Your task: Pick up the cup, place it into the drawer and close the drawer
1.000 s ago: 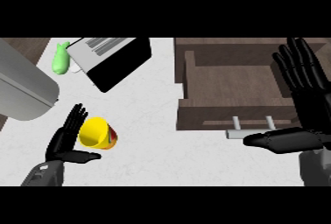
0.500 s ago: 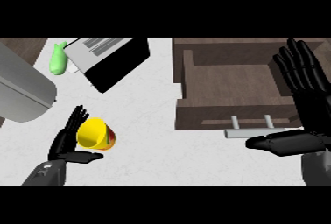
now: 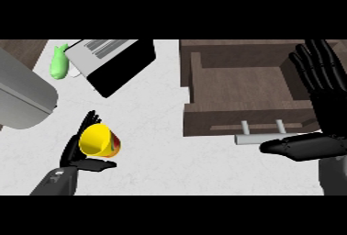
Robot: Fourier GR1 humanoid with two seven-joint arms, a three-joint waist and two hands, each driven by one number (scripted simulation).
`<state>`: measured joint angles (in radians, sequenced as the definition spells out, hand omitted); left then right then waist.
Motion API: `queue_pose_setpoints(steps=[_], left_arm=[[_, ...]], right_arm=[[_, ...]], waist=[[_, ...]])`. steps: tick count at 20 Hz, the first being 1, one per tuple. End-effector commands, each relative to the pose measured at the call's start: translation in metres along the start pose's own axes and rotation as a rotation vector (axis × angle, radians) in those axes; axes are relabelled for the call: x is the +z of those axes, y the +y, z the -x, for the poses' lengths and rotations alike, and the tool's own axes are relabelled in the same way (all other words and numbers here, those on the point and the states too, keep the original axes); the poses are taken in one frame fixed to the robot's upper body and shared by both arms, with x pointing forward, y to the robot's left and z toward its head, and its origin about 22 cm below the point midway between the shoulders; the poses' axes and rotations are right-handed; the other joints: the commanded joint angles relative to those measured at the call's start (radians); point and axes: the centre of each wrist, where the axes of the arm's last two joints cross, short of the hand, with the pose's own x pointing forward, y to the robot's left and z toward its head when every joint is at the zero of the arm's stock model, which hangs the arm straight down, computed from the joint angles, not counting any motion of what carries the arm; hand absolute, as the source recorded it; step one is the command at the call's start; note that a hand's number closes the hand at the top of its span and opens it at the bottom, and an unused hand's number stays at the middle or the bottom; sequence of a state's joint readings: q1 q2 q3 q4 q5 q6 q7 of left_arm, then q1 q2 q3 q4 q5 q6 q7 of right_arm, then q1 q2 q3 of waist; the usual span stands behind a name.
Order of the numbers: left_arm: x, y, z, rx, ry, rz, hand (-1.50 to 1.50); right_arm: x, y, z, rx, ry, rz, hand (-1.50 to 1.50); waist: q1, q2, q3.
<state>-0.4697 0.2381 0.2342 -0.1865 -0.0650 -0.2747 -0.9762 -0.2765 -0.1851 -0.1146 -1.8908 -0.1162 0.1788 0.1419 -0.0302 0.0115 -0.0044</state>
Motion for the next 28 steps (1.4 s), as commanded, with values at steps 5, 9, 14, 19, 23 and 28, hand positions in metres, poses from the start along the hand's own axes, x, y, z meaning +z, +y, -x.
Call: queue_pose_setpoints(steps=[5, 9, 14, 19, 23, 28], left_arm=[[-0.018, -0.011, -0.006, 0.212, -0.103, 0.132, 1.5], [-0.026, -0.02, -0.009, 0.093, -0.25, 0.09, 1.5], [-0.03, -0.027, -0.011, -0.104, -0.355, -0.055, 1.5], [-0.035, -0.024, -0.015, 0.023, -0.42, -0.166, 1.5], [-0.046, -0.034, -0.019, 0.053, -0.458, -0.292, 1.5], [-0.093, -0.051, -0.055, 0.117, -0.519, -0.103, 1.5]], right_arm=[[0.003, 0.006, 0.0, -0.016, 0.013, -0.013, -1.5], [0.001, 0.002, 0.001, 0.005, -0.003, -0.008, -1.5], [-0.001, -0.008, 0.007, 0.02, 0.006, 0.011, -1.5], [0.003, -0.02, 0.003, 0.012, 0.025, 0.012, -1.5], [0.002, -0.015, 0.006, 0.008, -0.007, 0.012, -1.5], [0.008, -0.013, 0.012, 0.018, 0.043, 0.002, -1.5]], waist=[[-0.003, -0.002, -0.001], [-0.005, 0.001, -0.001], [0.006, -0.001, 0.001], [0.011, -0.005, 0.002], [0.012, -0.003, 0.002], [0.021, -0.009, 0.004]])
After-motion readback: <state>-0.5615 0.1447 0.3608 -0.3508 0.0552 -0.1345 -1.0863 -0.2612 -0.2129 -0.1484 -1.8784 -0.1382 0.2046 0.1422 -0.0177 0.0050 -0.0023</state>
